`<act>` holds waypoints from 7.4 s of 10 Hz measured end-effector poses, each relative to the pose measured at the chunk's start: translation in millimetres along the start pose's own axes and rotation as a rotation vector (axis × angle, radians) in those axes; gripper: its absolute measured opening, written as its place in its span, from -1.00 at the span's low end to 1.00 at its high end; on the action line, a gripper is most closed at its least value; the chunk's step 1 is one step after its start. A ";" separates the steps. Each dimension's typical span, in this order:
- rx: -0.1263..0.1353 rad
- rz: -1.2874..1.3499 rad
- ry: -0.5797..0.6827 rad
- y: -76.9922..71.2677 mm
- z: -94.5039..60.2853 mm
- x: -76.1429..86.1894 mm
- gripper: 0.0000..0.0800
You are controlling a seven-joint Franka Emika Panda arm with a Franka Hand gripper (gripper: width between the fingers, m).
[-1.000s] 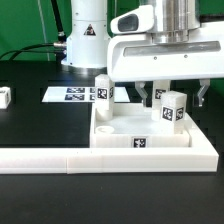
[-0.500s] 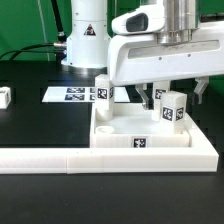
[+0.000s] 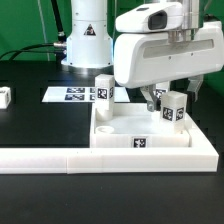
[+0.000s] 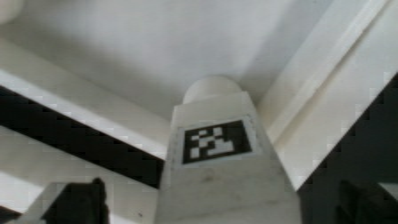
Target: Assemble square table
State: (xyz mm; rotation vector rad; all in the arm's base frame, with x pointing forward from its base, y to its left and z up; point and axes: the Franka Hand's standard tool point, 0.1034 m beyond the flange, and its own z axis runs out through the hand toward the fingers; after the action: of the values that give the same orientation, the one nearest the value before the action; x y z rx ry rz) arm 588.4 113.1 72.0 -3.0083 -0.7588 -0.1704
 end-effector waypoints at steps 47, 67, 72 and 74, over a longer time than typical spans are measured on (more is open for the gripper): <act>-0.021 0.573 -0.169 153.0 -34.8 -147.0 0.62; -0.042 0.545 -0.218 208.0 -16.3 -288.8 0.62; -0.027 0.595 -0.258 200.0 -9.5 -327.6 0.62; -0.017 0.553 -0.268 201.3 -8.3 -341.6 0.62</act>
Offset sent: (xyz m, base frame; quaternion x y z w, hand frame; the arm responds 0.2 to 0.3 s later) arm 0.0000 0.0000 0.0000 0.0000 0.0000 0.0650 0.9979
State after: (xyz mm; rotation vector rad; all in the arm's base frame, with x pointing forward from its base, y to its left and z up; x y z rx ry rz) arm 384.3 -225.4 39.9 -3.1486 0.0907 0.2474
